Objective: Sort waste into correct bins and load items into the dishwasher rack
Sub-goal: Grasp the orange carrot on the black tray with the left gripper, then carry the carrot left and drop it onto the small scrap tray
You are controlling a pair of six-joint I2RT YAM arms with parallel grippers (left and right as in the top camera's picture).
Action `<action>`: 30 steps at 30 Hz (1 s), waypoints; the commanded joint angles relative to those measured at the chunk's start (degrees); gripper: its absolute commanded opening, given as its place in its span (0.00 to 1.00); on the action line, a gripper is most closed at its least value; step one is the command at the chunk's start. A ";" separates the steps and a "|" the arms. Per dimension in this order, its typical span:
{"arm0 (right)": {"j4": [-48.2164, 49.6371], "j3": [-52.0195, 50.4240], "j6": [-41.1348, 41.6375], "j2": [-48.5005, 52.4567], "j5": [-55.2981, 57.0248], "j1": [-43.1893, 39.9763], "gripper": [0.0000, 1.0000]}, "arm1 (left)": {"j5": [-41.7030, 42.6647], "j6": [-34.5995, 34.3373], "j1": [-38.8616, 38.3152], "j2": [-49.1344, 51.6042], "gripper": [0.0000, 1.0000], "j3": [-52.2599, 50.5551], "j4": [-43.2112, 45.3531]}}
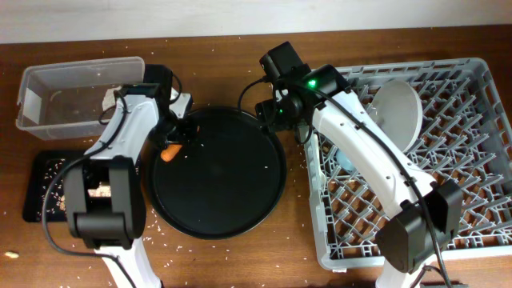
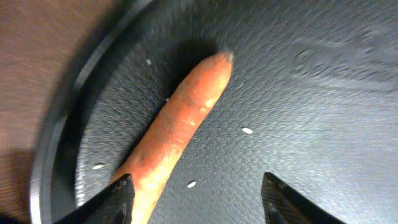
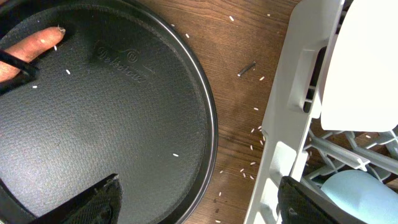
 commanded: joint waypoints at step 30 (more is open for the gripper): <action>-0.09 0.92 -0.37 0.46 2.19 0.07 0.81 | -3.98 -4.61 -0.22 8.17 0.01 44.33 -42.23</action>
